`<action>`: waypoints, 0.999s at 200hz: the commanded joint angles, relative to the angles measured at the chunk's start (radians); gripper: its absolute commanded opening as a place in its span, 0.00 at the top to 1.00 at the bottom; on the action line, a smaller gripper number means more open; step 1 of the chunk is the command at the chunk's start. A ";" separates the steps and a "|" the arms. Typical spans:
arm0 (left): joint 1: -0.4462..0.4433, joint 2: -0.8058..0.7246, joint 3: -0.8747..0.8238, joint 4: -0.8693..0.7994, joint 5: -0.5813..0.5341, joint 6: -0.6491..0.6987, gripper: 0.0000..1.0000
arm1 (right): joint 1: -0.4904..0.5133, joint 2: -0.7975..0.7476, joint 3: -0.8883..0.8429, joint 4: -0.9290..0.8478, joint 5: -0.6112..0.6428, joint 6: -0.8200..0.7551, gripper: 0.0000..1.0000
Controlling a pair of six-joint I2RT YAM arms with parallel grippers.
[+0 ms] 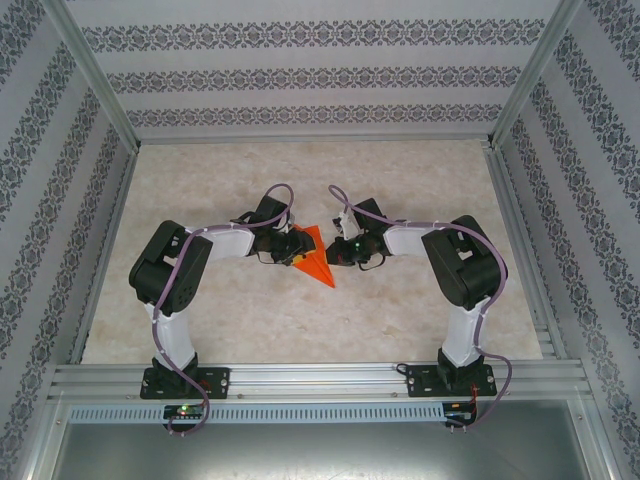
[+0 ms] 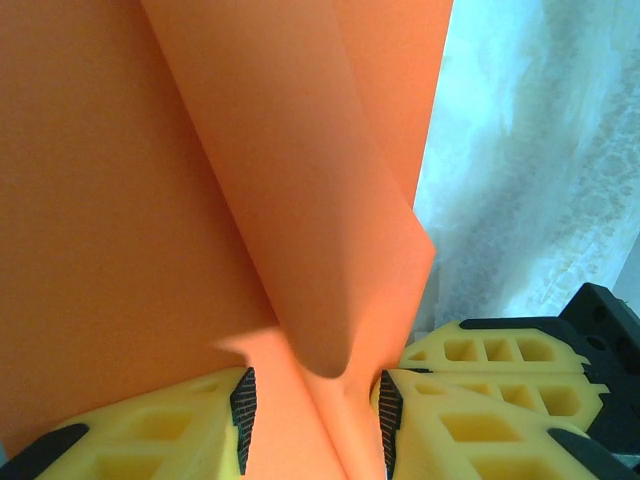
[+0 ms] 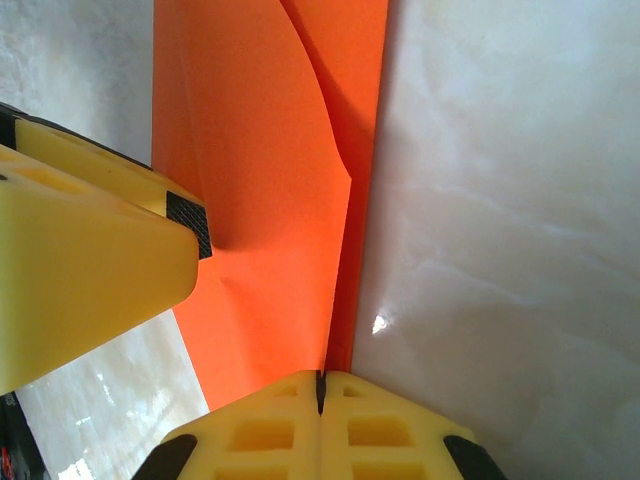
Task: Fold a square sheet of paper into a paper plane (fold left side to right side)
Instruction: Fourth fold the wing at the center of the table.
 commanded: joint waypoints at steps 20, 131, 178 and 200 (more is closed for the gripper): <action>-0.008 -0.063 0.035 -0.111 -0.050 0.057 0.58 | 0.011 0.041 0.022 -0.088 0.069 -0.047 0.99; -0.018 0.040 0.198 -0.099 0.081 0.061 0.76 | 0.034 0.046 0.036 -0.118 0.093 -0.068 0.99; -0.021 0.100 0.197 -0.086 0.071 0.057 0.77 | 0.038 0.045 0.039 -0.129 0.097 -0.073 0.99; -0.021 0.109 0.186 -0.104 0.045 0.071 0.77 | 0.038 0.046 0.040 -0.139 0.100 -0.078 0.98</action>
